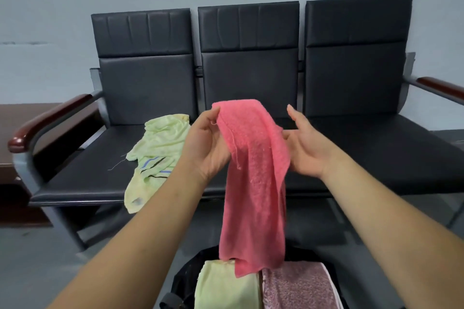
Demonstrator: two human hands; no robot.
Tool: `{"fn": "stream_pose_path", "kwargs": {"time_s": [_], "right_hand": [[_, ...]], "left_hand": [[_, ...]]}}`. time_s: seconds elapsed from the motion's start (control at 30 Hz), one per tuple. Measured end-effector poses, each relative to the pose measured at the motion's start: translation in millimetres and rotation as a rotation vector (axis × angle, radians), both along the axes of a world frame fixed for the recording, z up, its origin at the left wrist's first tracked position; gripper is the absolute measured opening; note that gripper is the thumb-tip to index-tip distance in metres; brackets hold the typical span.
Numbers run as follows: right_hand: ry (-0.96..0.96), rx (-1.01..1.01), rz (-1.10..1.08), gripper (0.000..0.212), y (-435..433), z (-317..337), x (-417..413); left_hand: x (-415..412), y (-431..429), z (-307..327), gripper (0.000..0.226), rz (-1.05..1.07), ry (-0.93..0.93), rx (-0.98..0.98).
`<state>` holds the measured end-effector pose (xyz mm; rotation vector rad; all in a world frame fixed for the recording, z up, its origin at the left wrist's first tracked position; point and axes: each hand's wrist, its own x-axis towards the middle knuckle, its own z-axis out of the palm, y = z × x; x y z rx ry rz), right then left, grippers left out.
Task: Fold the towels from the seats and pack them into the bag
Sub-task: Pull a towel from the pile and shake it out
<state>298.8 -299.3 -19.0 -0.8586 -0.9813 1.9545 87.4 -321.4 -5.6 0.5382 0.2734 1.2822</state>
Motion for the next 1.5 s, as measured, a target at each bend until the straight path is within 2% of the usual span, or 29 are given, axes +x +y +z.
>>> {"fn": "stream_pose_path", "kwargs": {"time_s": [0.07, 0.1, 0.13, 0.2, 0.27, 0.4, 0.47, 0.53, 0.63, 0.7, 0.77, 0.83, 0.93, 1.03, 1.13, 1.23, 1.33, 1.4, 1.5], "right_hand": [[-0.069, 0.080, 0.076, 0.041, -8.5, -16.7, -3.5], [-0.088, 0.100, 0.089, 0.041, -10.3, -24.2, -5.3], [-0.099, 0.109, 0.089, 0.045, -10.3, -31.1, -7.9], [-0.071, 0.107, 0.043, 0.050, -8.5, -42.9, -13.9], [0.002, 0.090, -0.029, 0.049, -5.5, -50.7, -20.1], [0.094, -0.005, -0.160, 0.034, 1.2, -52.9, -26.8], [0.088, -0.048, -0.202, 0.041, 4.2, -53.9, -26.7], [0.062, -0.079, -0.233, 0.037, 6.0, -52.9, -25.2], [0.024, -0.107, -0.288, 0.025, 10.2, -51.4, -20.2], [0.074, -0.079, -0.302, 0.019, 12.3, -49.7, -16.9], [0.160, -0.036, -0.213, 0.022, 13.2, -51.7, -14.4], [0.204, -0.029, -0.064, 0.036, 7.8, -52.3, -15.1], [0.039, 0.077, 0.067, 0.043, 3.2, -60.2, -16.0], [-0.140, 0.188, -0.070, 0.041, 2.5, -66.0, -16.2], [-0.112, 0.228, -0.186, 0.041, -0.1, -61.2, -14.6], [-0.062, 0.255, -0.266, 0.039, -3.6, -52.5, -16.6], [0.015, 0.241, -0.342, 0.027, -3.7, -50.7, -18.6], [0.076, 0.206, -0.365, 0.019, -2.7, -51.8, -18.9], [0.131, 0.156, -0.385, 0.022, -2.9, -51.3, -17.2]], "left_hand": [[-3.2, 6.6, -4.5, 0.024, -0.011, -0.010, -0.006], [-6.0, 10.8, -7.8, 0.009, -0.018, 0.002, -0.015], [-8.4, 14.9, -11.2, 0.006, -0.013, 0.013, -0.018], [-13.9, 20.2, -21.1, 0.020, 0.032, 0.081, -0.053], [-14.4, 19.2, -29.2, 0.021, 0.086, 0.157, -0.046], [-15.3, 3.2, -60.0, 0.052, -0.010, 0.695, 0.066], [-13.9, -2.2, -78.7, 0.052, -0.122, 0.946, 0.124], [-9.1, -3.6, -87.6, 0.044, -0.151, 1.099, 0.149], [-4.2, -0.7, -85.5, 0.027, -0.042, 0.988, 0.042], [-2.8, 2.3, -81.1, 0.021, -0.010, 0.893, 0.011], [-0.3, 4.8, -78.4, 0.020, 0.050, 0.789, -0.023], [1.9, 5.1, -72.3, 0.019, 0.115, 0.692, -0.052], [0.0, 4.6, -65.4, 0.031, 0.105, 0.589, -0.116], [-6.2, 5.5, -65.3, 0.045, 0.078, 0.490, -0.143], [-12.8, 8.6, -68.0, 0.036, 0.094, 0.391, -0.077], [-16.2, 10.4, -68.3, 0.024, 0.111, 0.451, -0.016], [-17.6, 9.8, -68.6, 0.027, 0.165, 0.603, -0.026], [-17.6, 7.9, -71.1, 0.032, 0.100, 0.633, -0.001], [-16.0, 3.0, -82.7, 0.046, -0.093, 0.697, 0.144]]}}
